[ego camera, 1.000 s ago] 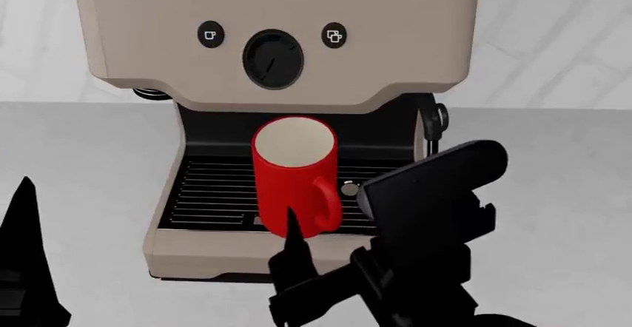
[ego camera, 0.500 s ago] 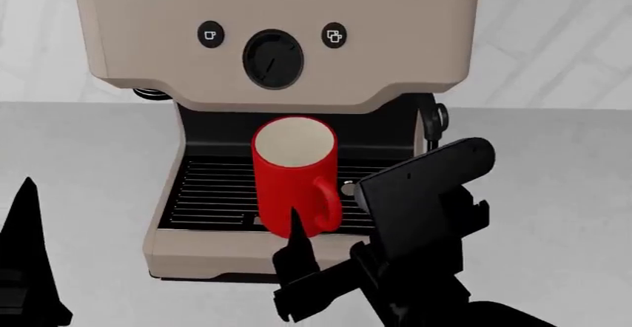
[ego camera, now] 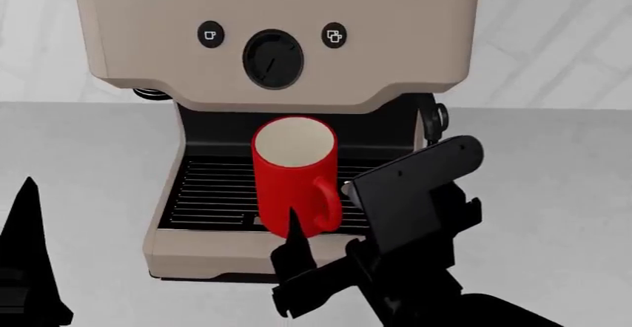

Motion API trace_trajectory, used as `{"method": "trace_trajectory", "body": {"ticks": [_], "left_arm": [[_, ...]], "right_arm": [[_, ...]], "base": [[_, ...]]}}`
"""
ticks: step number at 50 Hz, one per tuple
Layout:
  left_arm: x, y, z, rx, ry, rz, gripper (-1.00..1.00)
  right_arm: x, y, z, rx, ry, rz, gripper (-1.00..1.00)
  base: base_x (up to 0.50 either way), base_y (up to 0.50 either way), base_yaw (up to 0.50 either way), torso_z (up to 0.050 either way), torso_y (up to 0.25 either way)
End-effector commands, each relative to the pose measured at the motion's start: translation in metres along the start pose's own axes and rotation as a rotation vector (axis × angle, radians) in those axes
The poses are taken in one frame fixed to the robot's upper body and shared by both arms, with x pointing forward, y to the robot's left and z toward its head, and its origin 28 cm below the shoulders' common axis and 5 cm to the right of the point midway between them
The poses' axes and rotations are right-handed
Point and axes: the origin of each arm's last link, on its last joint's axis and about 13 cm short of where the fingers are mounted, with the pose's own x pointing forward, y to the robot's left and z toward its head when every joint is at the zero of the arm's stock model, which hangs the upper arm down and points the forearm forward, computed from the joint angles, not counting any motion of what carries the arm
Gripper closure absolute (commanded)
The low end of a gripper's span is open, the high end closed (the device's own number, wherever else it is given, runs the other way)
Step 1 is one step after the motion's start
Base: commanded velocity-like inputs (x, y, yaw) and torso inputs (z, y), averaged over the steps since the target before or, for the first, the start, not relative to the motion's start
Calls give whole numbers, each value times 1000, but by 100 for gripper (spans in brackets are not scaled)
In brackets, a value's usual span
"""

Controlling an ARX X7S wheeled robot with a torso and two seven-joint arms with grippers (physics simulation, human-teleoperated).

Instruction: Pick the mug from under the coffee machine dispenser and place it on the counter.

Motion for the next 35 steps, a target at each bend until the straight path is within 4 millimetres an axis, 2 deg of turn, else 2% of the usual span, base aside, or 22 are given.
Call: {"method": "trace_trajectory", "body": {"ticks": [1,28,29,35], "left_arm": [[0,0,1,1,0,0,-100],[-2,1,0,2,4,5,-100],[-2,1,0,2,4,5,-100],[-2,1,-1,1,5,5,-100]], "right_arm": [[3,0,-2,-4,8,5,-100],[6,2,-4,-21,12,7,-100],[5,2,-4,-21,11,7,100],[3,2,-4,-17,-5,2,100]], "base": [[0,0,0,0,0],[0,0,0,0,0],[0,0,0,0,0],[0,0,0,0,0]]}}
